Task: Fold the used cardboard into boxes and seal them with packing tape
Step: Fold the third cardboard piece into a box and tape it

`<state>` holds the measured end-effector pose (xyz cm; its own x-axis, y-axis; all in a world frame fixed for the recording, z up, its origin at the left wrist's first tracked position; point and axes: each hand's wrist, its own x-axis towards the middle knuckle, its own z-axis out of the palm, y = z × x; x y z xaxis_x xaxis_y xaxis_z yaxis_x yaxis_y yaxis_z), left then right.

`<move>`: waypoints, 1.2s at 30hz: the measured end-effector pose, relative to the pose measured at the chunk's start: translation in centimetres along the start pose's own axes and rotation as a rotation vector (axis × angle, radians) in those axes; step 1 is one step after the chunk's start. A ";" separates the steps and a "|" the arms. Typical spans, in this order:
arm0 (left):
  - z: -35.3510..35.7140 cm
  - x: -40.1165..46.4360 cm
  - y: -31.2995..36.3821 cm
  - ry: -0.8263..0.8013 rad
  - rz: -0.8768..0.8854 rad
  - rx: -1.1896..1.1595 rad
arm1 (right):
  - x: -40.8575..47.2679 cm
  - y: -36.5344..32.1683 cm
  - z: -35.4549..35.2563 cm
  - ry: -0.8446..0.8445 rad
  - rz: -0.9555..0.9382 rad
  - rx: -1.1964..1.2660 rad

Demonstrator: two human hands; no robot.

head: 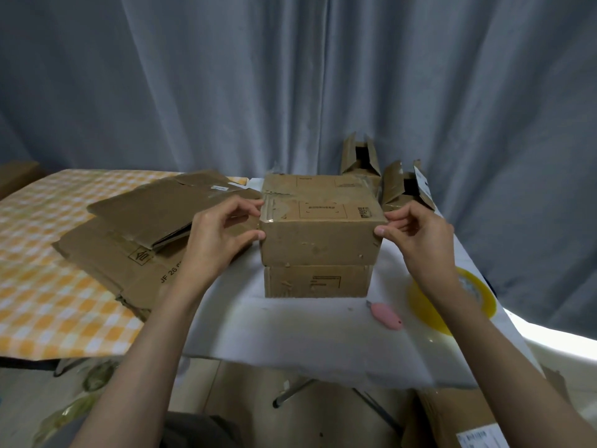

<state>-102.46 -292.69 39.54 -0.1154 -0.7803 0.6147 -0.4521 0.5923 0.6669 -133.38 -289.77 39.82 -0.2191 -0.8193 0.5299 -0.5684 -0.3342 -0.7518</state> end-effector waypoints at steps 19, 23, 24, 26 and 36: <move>0.8 0.7 -0.5 0.030 0.020 -0.099 | 0.5 0.7 1.9 0.102 0.163 0.206; 1.0 0.5 -0.8 0.032 0.046 -0.081 | 0.6 0.5 2.3 0.125 0.201 0.222; 1.0 0.5 -0.8 0.032 0.054 -0.056 | 0.6 0.5 2.3 0.121 0.212 0.231; 0.8 0.3 -0.6 0.013 0.069 0.039 | 0.7 0.4 2.3 0.103 0.239 0.245; 6.2 4.0 6.0 -0.384 0.246 0.381 | 0.9 0.2 2.2 0.000 0.409 0.267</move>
<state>-111.11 -293.52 43.36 -0.5364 -0.6880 0.4888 -0.6492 0.7065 0.2819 -131.95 -291.63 39.32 -0.3818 -0.9085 0.1698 -0.2125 -0.0925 -0.9728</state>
